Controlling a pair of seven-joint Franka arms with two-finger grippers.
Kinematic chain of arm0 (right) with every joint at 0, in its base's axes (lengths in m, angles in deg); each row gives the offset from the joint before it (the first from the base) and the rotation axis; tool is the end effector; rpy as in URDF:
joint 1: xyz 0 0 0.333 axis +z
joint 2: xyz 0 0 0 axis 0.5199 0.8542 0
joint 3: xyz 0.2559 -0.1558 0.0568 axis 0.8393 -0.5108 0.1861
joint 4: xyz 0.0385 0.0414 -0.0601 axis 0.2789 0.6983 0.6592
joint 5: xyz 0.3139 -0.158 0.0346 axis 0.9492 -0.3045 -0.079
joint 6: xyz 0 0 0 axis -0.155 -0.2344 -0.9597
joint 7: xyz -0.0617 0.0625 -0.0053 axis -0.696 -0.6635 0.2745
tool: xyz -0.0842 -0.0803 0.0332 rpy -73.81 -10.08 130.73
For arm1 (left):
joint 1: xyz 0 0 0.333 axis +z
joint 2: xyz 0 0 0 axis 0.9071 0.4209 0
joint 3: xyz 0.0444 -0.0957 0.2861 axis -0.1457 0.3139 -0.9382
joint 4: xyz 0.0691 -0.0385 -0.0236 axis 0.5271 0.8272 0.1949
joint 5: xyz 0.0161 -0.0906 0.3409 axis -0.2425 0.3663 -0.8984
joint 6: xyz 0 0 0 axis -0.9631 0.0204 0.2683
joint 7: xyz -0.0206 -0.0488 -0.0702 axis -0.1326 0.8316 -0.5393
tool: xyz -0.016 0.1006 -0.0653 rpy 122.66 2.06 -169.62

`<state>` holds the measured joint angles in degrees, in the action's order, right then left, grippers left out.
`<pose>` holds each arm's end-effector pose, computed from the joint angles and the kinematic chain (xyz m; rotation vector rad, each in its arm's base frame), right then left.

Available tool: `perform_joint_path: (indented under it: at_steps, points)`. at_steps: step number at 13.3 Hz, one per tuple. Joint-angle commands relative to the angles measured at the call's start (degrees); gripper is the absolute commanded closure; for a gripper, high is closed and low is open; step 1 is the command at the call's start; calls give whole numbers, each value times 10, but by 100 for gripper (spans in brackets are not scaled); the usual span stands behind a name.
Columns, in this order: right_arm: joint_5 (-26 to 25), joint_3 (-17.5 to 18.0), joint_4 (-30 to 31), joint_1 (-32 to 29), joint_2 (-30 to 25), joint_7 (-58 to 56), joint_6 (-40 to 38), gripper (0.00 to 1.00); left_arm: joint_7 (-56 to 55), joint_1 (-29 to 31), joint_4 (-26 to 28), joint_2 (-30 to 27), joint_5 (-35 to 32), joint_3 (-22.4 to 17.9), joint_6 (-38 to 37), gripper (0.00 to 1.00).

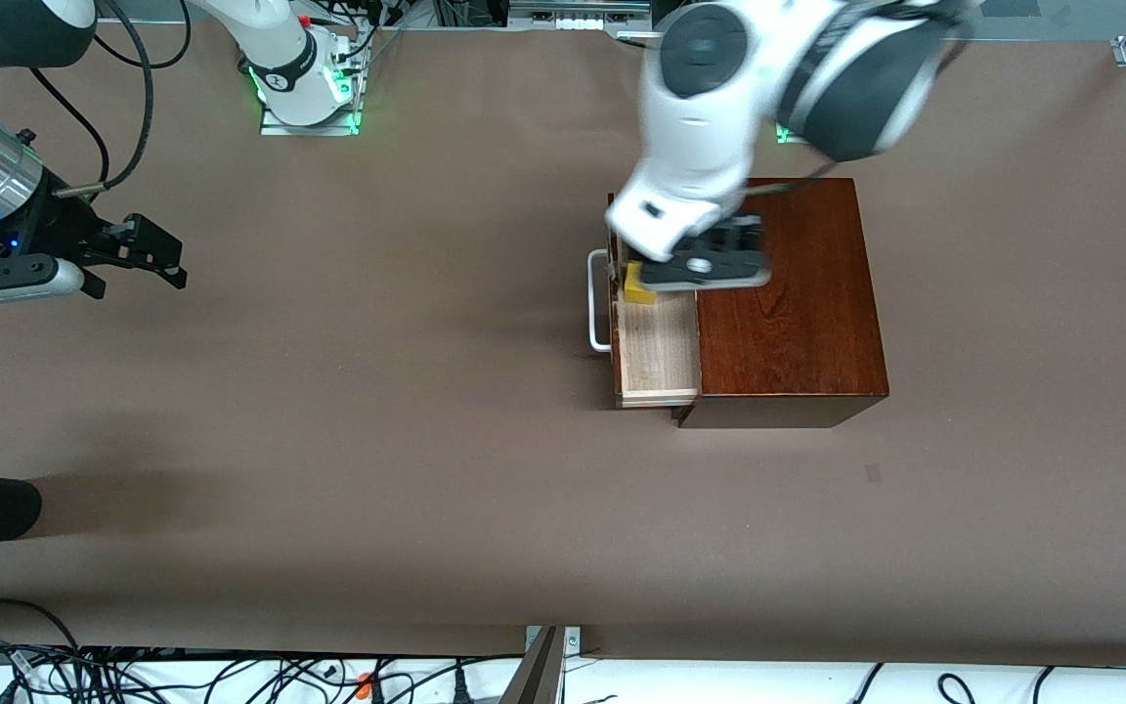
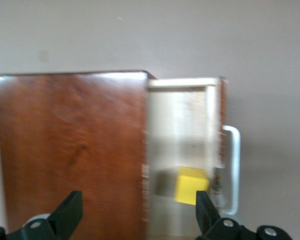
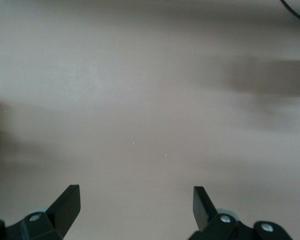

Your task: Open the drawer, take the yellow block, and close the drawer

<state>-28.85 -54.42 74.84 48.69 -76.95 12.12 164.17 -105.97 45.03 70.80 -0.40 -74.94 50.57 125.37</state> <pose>0.5417 0.0572 0.5596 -3.0698 -0.1707 -0.1424 0.5143 -0.3177 0.5061 -3.0026 -0.0150 0.0417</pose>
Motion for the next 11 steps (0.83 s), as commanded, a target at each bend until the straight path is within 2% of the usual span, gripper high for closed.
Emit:
perform_joint_path:
  at_steps: [1,3,5,6,7,9,11]
  points:
    - [11,1,-7,-1,1,2,-3,0,105,70,8,-31,37,3,-23,0]
    - [10,1,-7,-1,-3,1,-10,0,161,100,-28,-33,49,-2,-70,0]
    - [10,-1,-7,-1,-6,-2,-27,0,211,123,-31,-38,50,-6,-82,0]
    - [9,-3,-8,-2,-7,-2,-35,0,236,127,-25,-50,51,-20,-82,0]
    - [1,-2,-10,-2,-7,-1,-33,0,264,127,-17,-61,68,-55,-82,0]
    - [-6,-1,-19,-1,-6,-1,-34,0,350,127,31,-95,109,-117,-78,0]
    - [-10,-1,-19,-1,-7,0,-49,0,424,128,100,-141,106,-161,-30,0]
